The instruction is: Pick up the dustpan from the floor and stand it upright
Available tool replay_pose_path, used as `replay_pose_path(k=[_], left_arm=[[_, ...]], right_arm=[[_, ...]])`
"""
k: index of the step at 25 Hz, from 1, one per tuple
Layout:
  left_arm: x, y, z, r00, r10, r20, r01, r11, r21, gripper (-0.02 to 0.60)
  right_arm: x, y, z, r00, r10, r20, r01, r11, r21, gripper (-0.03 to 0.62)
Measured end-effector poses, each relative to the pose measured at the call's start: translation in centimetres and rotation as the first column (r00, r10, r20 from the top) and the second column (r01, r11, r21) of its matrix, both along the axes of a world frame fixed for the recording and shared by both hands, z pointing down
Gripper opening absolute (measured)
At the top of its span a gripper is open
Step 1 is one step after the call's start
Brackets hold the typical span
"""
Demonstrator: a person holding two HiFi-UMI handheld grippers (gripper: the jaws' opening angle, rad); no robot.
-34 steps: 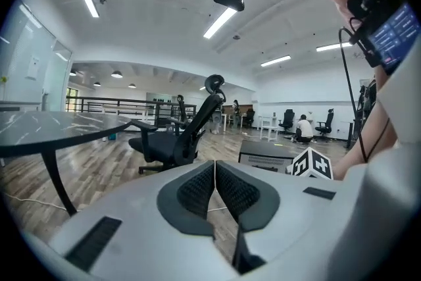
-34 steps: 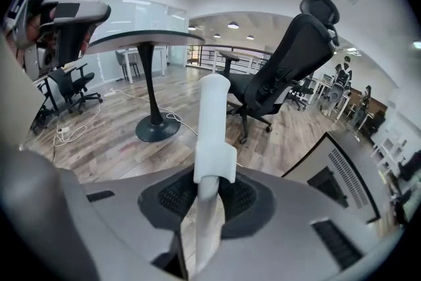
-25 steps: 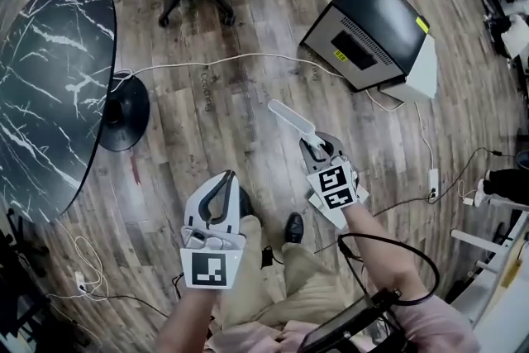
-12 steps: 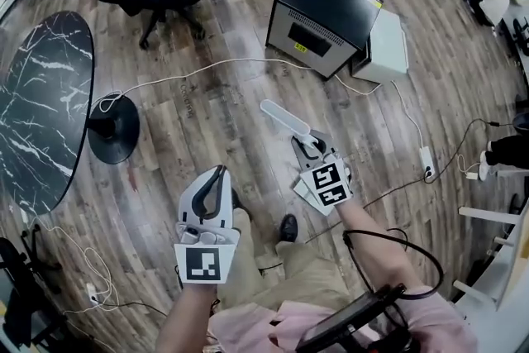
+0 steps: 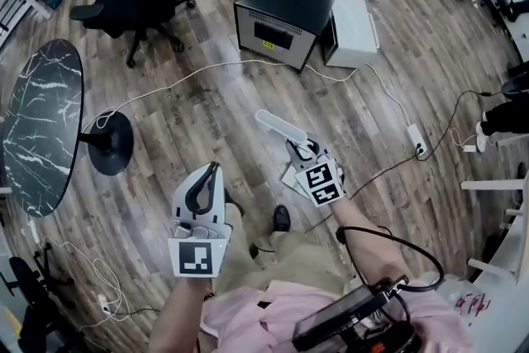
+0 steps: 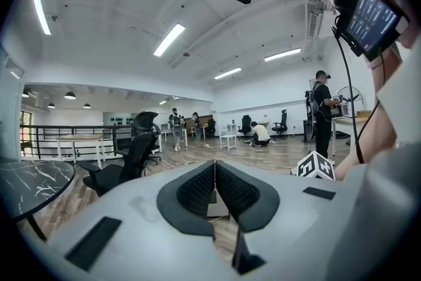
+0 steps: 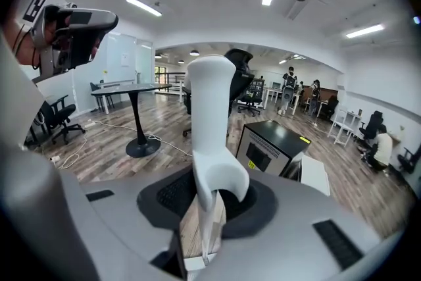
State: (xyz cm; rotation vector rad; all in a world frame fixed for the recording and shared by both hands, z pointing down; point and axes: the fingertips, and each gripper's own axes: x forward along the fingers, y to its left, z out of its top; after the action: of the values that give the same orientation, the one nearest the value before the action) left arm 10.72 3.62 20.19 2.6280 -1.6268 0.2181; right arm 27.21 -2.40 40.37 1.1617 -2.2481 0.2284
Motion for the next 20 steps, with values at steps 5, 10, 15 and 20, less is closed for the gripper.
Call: replay_pose_path(k=[5,10,15,20], left_arm=[[3.6,2.0,-1.7,0.997,0.068,0.021,-0.069,0.997,0.029,0.015],[6.5,4.0,-3.2,0.992,0.121,0.041,-0.123,0.992,0.040,0.015],[8.2,5.4,-4.7,0.981,0.180,0.074,-0.185,0.981,0.066,0.015],[10.2,6.7,-6.2,0.974,0.206,0.088,-0.214,0.973,0.088,0.015]], right_arm=[[3.9,2.7,-0.5,0.998,0.061,0.016,-0.061,0.998,0.006,0.106],[7.4,5.5,-0.5,0.995,0.102,0.021,-0.102,0.995,-0.003,0.114],[9.6,7.7,0.0,0.989,0.151,0.013,-0.150,0.988,-0.021,0.127],[12.1,9.3,0.2,0.985,0.175,0.007,-0.175,0.984,-0.034,0.147]])
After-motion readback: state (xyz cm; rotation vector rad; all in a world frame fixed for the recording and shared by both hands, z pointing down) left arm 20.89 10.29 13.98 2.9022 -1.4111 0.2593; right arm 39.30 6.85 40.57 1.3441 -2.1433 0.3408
